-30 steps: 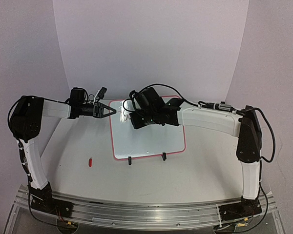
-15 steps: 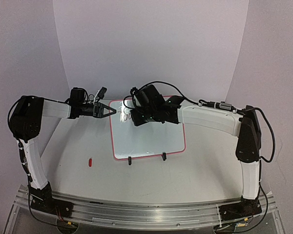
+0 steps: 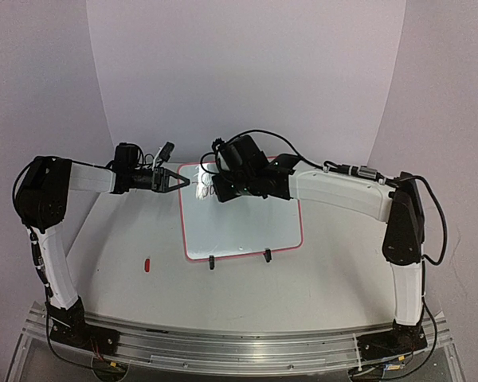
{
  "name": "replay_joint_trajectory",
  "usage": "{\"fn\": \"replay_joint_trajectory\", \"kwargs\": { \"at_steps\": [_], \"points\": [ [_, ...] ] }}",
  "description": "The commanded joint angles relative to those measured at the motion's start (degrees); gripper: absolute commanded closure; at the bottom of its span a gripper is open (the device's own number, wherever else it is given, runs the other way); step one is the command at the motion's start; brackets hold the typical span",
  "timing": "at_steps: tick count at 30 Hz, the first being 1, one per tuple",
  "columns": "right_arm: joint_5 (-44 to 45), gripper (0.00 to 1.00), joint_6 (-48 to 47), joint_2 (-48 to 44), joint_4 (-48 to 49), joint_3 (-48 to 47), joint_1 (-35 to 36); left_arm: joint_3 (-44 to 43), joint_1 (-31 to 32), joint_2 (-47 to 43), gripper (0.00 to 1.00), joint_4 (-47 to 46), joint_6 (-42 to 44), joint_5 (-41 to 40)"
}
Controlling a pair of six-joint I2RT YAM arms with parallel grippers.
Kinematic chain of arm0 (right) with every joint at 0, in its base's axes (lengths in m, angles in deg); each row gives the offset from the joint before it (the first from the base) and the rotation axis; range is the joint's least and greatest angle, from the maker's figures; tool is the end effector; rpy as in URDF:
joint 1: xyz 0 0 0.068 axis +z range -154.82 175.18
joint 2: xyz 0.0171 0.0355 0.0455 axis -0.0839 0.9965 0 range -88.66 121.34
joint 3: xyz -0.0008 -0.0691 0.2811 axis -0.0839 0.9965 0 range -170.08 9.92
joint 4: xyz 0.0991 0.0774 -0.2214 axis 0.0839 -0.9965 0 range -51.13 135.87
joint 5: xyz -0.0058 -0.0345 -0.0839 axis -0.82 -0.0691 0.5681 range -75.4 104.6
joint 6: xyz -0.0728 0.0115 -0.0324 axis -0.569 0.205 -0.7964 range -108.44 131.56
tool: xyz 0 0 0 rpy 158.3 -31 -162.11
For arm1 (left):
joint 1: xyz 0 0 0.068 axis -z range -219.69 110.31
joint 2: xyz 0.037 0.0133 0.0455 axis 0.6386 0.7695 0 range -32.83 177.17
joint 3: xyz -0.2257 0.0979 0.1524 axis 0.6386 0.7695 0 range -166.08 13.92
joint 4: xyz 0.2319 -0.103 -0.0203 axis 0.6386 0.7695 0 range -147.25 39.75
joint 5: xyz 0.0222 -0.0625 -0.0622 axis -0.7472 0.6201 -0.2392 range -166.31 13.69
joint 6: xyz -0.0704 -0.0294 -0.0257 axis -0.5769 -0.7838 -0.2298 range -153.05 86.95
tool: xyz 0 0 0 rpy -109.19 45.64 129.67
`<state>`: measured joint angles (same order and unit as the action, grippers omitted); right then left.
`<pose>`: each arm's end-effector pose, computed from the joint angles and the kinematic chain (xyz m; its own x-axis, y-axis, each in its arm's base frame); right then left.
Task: Write a sentence on the whiteboard
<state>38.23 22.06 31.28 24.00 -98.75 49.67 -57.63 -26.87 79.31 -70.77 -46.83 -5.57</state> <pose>0.3250 0.4075 0.2943 -0.4127 -0.2909 -0.8632 -0.4835 0.8731 -0.0630 0.4064 -0.1598 0.2206 -0.6437 0.0659 -0.7625 0.7614 0.1553 -0.6294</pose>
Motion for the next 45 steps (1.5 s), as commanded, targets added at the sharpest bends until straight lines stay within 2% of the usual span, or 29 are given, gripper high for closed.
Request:
{"fn": "replay_joint_trajectory", "kwargs": {
  "at_steps": [1,22,45],
  "points": [
    [2.28,1.0,-0.62,1.51,0.91,-2.21,-1.16,0.45,0.86,-0.68,1.0,-0.37,4.64,-3.49],
    [1.27,1.0,-1.19,2.11,1.48,-3.24,-1.75,0.18,0.85,-0.34,1.0,-0.28,4.55,-3.5],
    [-0.52,1.0,2.55,-0.28,-0.7,2.28,-1.77,0.36,0.85,-0.34,1.0,-0.81,3.89,-3.85]
  ]
}}
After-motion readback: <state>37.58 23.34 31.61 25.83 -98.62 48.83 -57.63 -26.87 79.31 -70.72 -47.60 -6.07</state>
